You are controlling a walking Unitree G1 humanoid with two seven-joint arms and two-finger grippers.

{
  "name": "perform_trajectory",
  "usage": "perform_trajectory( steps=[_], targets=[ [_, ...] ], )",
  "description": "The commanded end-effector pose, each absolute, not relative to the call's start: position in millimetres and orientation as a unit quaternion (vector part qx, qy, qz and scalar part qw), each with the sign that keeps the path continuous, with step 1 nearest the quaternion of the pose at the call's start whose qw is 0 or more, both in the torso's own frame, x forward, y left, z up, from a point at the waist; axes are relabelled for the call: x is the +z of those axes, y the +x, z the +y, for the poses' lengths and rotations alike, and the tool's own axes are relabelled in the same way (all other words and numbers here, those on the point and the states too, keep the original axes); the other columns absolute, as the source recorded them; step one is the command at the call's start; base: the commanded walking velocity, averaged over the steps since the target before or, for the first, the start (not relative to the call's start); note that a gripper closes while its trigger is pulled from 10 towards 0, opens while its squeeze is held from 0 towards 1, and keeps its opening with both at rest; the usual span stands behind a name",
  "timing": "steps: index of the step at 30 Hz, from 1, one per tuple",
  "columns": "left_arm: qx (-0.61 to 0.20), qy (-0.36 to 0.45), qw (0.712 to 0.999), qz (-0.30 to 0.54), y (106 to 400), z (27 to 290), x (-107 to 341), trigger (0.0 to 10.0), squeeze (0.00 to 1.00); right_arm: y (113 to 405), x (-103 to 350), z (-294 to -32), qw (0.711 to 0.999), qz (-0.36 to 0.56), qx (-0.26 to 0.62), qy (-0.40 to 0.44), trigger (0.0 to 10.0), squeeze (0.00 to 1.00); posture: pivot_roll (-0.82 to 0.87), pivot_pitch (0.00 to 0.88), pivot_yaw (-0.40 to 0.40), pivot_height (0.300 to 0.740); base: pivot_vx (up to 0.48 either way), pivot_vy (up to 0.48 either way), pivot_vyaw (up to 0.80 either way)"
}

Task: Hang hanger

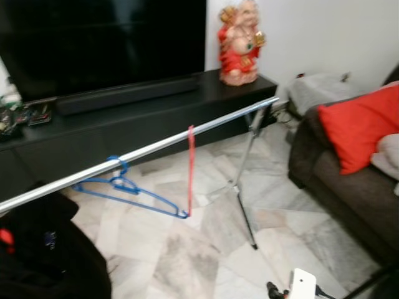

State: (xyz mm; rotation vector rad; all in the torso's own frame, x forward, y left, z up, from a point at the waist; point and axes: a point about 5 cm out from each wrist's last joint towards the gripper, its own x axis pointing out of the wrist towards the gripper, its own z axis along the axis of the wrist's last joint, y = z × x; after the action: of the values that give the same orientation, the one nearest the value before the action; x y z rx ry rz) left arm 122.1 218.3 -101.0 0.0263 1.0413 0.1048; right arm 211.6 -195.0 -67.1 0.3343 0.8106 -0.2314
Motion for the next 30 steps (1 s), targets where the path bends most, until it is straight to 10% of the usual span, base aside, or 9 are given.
perform_trajectory(
  steps=[1, 30],
  targets=[
    [0.056, 0.017, 0.86, 0.507, 115.9, 224.2, -102.0, 10.0, 0.0, 209.3, -69.5, -189.1, 0.895, 0.4, -0.108, 0.164, 10.0, 0.0, 0.12, 0.0, -0.009, 0.74, 0.0, 0.0, -0.67],
    [0.041, 0.029, 0.857, 0.514, 112.6, 225.0, -102.7, 10.0, 0.0, 204.3, -72.4, -186.7, 0.892, 0.399, -0.119, 0.174, 10.0, 0.0, 0.12, 0.0, 0.002, 0.74, 0.0, -0.079, -0.67]
  ],
)
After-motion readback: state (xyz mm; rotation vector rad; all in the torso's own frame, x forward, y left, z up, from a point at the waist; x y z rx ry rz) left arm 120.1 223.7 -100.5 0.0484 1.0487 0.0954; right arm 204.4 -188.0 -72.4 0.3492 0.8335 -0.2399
